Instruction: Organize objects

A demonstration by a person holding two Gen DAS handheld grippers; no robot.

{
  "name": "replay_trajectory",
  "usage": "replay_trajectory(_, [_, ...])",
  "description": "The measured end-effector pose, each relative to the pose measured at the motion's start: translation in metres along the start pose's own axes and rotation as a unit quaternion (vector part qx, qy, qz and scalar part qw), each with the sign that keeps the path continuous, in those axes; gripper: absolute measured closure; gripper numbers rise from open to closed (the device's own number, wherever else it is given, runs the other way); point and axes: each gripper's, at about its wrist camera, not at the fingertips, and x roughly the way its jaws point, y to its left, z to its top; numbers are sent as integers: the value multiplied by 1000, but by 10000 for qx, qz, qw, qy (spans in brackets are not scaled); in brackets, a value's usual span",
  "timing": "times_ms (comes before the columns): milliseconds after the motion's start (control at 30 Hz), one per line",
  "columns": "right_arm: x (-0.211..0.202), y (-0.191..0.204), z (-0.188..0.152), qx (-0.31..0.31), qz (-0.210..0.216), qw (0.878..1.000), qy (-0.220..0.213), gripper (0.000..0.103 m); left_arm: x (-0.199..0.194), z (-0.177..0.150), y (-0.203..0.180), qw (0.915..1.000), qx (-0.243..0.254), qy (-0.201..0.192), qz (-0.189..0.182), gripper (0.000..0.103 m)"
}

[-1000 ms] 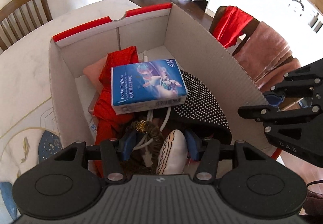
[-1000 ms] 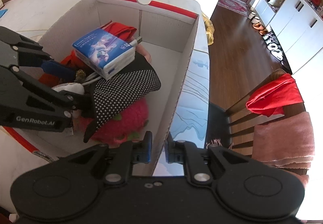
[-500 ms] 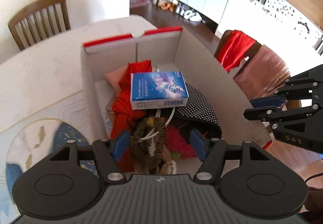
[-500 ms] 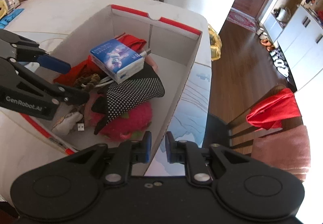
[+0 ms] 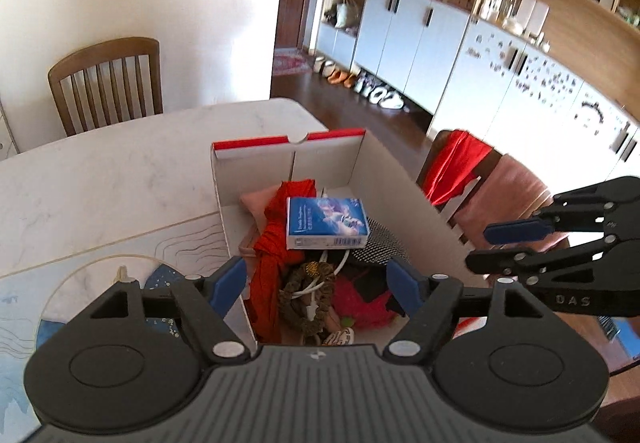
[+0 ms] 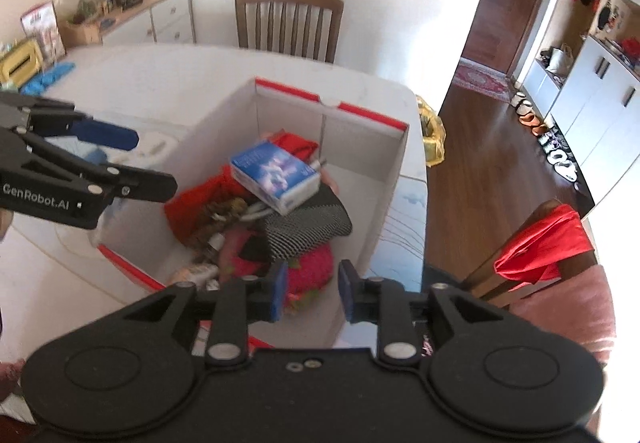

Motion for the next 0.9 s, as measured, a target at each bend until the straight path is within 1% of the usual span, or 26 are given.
replay_trajectory(100, [-10, 7, -2, 79, -3, 9997, -225, 69, -13, -2, 0, 9999, 30, -132, -73, 21])
replay_trajectory(133, [-14, 9, -2, 124, 18, 9995, -285, 65, -17, -3, 0, 9998, 55, -178, -97, 21])
replay_trajectory(267, [-25, 18, -5, 264, 61, 9982, -536, 59, -30, -8, 2, 9994, 57, -309, -108, 19])
replay_trajectory(333, [-29, 21, -7, 319, 78, 9973, -652, 51, -36, -12, 4, 9992, 47, -364, -126, 16])
replay_trajectory(367, [-32, 23, -8, 348, 117, 9967, -722, 49, -38, -14, 5, 9992, 53, -380, -135, 15])
replay_trajectory(433, [-36, 28, -10, 358, 137, 9959, -825, 42, -41, -18, 6, 9990, 69, -399, -168, 15])
replay_trajectory(467, [-38, 31, -11, 347, 128, 9955, -873, 41, -43, -20, 7, 9990, 68, -392, -183, 14])
replay_trajectory(533, [-41, 37, -12, 330, 132, 9948, -958, 38, -46, -24, 9, 9990, 66, -404, -191, 0])
replay_trajectory(567, [-42, 39, -13, 334, 124, 9945, -988, 37, -47, -26, 10, 9989, 58, -427, -197, 0])
replay_trajectory(633, [-44, 43, -14, 370, 108, 9935, -1076, 29, -49, -30, 13, 9989, 6, -437, -191, 0])
replay_trajectory(667, [-45, 44, -15, 395, 120, 9929, -1113, 28, -50, -31, 14, 9989, 4, -432, -203, 0])
replay_trajectory(733, [-47, 47, -17, 447, 105, 9919, -1188, 18, -52, -35, 17, 9988, -15, -433, -230, 0])
replay_trajectory(800, [-48, 49, -19, 539, 78, 9905, -1267, 14, -53, -38, 20, 9988, -46, -421, -262, 0])
replay_trajectory(900, [-50, 49, -23, 673, 120, 9886, -1341, 4, -55, -44, 22, 9988, -16, -433, -219, 0])
